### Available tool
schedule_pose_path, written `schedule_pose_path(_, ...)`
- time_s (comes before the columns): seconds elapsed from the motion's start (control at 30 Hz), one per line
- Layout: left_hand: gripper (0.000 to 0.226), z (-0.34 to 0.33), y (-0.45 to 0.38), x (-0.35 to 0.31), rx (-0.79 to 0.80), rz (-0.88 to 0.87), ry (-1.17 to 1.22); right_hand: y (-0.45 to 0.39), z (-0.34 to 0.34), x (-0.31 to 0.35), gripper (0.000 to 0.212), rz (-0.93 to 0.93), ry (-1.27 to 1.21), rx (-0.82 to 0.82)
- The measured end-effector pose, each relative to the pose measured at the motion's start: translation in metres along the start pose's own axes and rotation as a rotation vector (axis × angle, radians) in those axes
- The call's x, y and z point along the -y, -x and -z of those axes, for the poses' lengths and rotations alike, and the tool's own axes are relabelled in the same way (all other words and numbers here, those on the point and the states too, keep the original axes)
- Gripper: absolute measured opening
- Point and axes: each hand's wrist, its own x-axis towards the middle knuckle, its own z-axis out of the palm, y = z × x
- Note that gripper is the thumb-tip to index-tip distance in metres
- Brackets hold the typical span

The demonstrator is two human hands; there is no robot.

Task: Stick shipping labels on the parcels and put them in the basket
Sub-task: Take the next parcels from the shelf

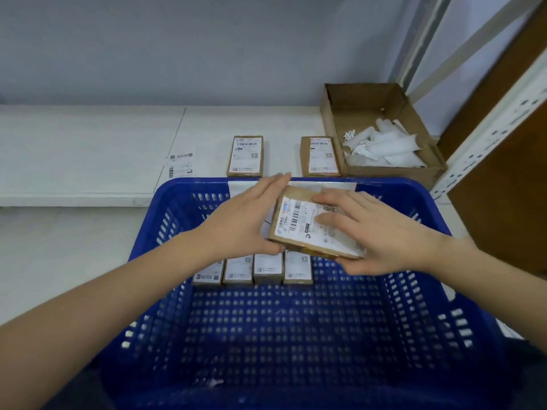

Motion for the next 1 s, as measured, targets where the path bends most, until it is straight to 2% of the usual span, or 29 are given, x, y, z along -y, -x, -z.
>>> schedule_pose_path(0.2,0.107,-0.002,0.031,-0.025,-0.044,0.022,0.078,0.018,0.002,0.025,0.061,0.008,-0.083,-0.026)
schedule_pose_path(0.33,0.102,-0.008,0.045,-0.034,-0.132,0.068,0.110,0.017,0.000,0.056,0.042,-0.188,-0.234,-0.255)
schedule_pose_path(0.4,0.100,-0.012,0.047,-0.037,-0.168,0.067,0.087,0.011,-0.004,0.076,0.040,-0.300,-0.361,-0.376)
schedule_pose_path(0.47,0.101,-0.015,0.048,-0.039,-0.188,0.075,0.073,0.004,-0.008,0.092,0.041,-0.374,-0.444,-0.424)
schedule_pose_path(0.6,0.102,-0.020,0.046,-0.042,-0.195,0.038,-0.025,-0.002,-0.014,0.098,0.036,-0.428,-0.486,-0.456)
schedule_pose_path(0.8,0.099,-0.027,0.042,-0.042,-0.210,0.007,-0.098,0.002,-0.024,0.084,0.037,-0.471,-0.656,-0.406)
schedule_pose_path(1.0,0.098,-0.032,0.038,-0.042,-0.185,-0.004,-0.178,-0.001,-0.034,0.090,0.033,-0.524,-0.710,-0.405)
